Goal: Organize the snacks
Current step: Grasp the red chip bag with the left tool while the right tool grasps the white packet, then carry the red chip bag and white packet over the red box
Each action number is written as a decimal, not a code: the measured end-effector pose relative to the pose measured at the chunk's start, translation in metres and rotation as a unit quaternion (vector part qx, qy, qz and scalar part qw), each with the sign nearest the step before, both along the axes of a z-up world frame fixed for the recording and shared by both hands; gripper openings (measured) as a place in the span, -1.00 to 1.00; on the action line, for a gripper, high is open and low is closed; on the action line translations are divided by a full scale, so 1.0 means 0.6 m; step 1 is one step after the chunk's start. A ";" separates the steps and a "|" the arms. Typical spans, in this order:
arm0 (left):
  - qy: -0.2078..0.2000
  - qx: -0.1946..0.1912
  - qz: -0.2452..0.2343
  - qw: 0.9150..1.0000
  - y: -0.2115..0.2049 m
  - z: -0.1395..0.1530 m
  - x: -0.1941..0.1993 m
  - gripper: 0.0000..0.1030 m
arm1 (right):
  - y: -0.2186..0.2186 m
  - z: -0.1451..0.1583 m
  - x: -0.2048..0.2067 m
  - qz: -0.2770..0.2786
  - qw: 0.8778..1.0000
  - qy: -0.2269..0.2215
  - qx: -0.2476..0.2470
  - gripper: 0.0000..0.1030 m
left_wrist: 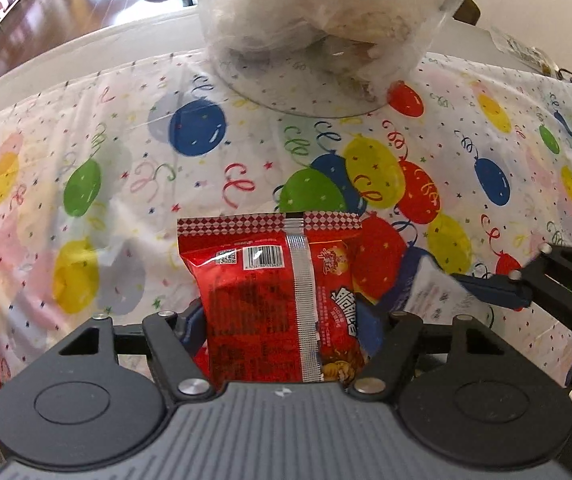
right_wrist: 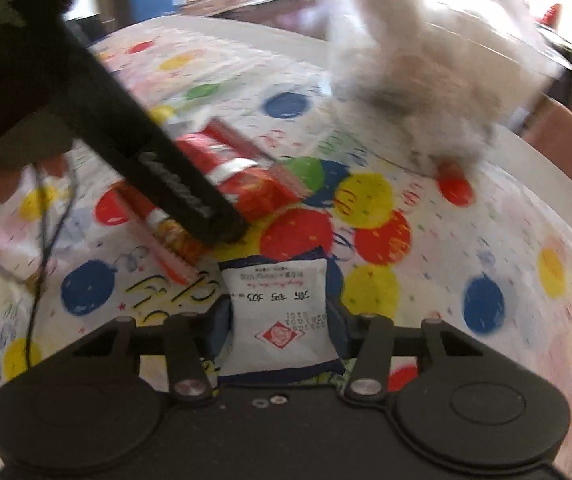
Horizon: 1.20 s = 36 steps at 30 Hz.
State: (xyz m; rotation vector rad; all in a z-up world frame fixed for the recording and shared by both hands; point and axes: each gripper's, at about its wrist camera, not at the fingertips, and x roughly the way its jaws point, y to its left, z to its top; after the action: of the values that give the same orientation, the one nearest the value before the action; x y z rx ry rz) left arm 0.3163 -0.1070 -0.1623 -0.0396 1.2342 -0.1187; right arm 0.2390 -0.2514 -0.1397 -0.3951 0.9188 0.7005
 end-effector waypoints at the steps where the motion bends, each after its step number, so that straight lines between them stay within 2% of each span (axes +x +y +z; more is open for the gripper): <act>1: 0.001 -0.002 0.005 1.000 0.005 0.001 -0.004 0.39 | -0.001 0.000 -0.003 -0.024 1.000 0.006 0.003 -0.08; 5: 0.001 -0.006 0.018 1.000 0.022 0.006 -0.027 0.39 | -0.011 0.010 -0.022 -0.092 0.995 0.017 0.028 -0.08; 12: -0.010 -0.001 0.028 1.000 0.050 0.031 -0.078 0.39 | 0.004 0.039 -0.067 -0.136 0.990 0.004 0.036 -0.08; 21: -0.027 -0.012 0.036 0.999 0.091 0.096 -0.153 0.39 | 0.028 0.110 -0.132 -0.160 0.985 -0.007 0.058 -0.08; 26: -0.052 -0.018 0.027 0.998 0.116 0.145 -0.204 0.39 | 0.044 0.153 -0.166 -0.172 0.982 -0.016 0.072 -0.08; 36: -0.075 -0.030 0.025 0.996 0.203 0.215 -0.280 0.39 | 0.103 0.223 -0.226 -0.175 0.980 -0.027 0.092 -0.08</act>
State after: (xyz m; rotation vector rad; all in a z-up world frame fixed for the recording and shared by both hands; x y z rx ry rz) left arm 0.1486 0.0146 -0.0332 -0.1130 1.0788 -0.1130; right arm 0.1036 -0.1899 -0.0061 -0.0817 0.8369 0.4436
